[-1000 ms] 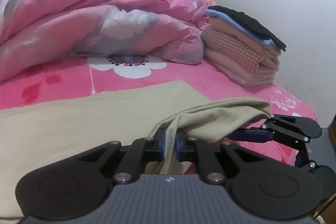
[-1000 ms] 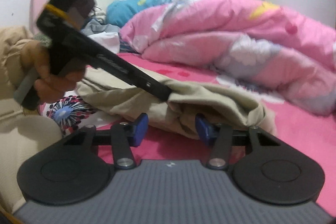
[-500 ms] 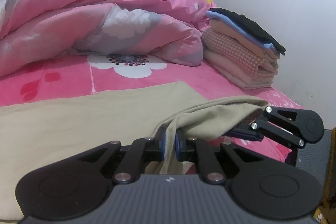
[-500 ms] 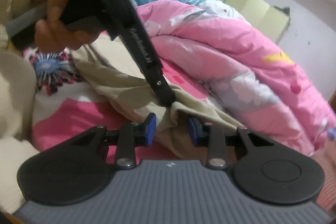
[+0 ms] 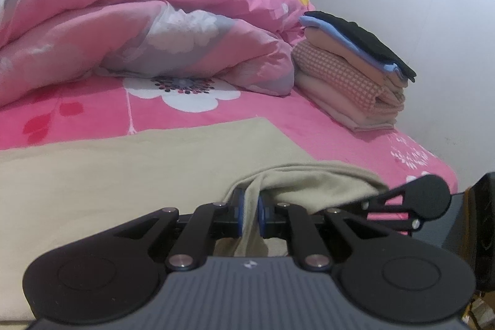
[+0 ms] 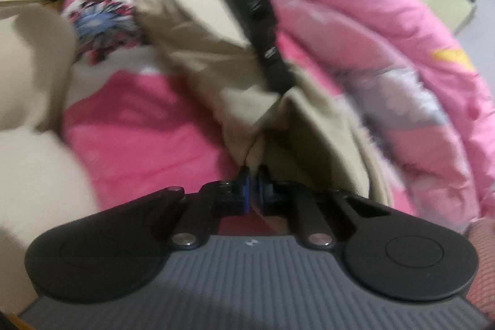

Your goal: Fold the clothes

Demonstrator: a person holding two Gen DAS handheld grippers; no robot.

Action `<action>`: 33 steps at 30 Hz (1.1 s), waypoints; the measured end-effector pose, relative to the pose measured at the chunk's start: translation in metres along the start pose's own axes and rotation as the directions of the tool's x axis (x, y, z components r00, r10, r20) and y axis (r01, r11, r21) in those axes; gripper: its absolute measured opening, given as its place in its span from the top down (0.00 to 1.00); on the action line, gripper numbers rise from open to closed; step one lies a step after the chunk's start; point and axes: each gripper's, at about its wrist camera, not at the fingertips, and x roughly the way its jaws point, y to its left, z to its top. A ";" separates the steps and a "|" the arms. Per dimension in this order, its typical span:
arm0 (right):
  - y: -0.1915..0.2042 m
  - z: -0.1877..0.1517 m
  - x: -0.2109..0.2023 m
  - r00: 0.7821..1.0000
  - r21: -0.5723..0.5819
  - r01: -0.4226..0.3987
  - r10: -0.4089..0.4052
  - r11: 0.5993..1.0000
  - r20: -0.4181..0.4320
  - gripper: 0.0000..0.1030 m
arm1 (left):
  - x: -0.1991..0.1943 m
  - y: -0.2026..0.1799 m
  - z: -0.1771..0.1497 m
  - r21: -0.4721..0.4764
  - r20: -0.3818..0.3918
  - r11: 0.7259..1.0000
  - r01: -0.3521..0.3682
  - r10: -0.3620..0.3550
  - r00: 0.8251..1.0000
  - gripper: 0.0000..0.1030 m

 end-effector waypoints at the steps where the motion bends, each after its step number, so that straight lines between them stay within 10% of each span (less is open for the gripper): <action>1: 0.001 -0.003 -0.001 1.000 0.005 -0.015 0.015 1.000 -0.006 0.97 | 0.001 -0.001 -0.002 0.007 -0.005 1.000 0.005 -0.005 1.000 0.90; 10: -0.018 -0.022 -0.029 0.992 0.338 -0.114 0.086 0.934 0.097 0.88 | 0.005 -0.024 -0.021 0.169 -0.052 0.986 0.006 0.003 0.999 0.74; 23: -0.056 -0.048 -0.054 0.909 0.675 -0.386 0.135 0.629 0.395 0.88 | 0.012 -0.055 -0.039 0.401 0.049 0.903 -0.153 0.145 0.988 0.92; 33: -0.051 -0.034 -0.001 0.964 0.787 -0.262 0.124 0.558 0.234 0.87 | 0.006 -0.063 -0.043 0.446 0.112 0.876 -0.183 0.148 0.983 0.93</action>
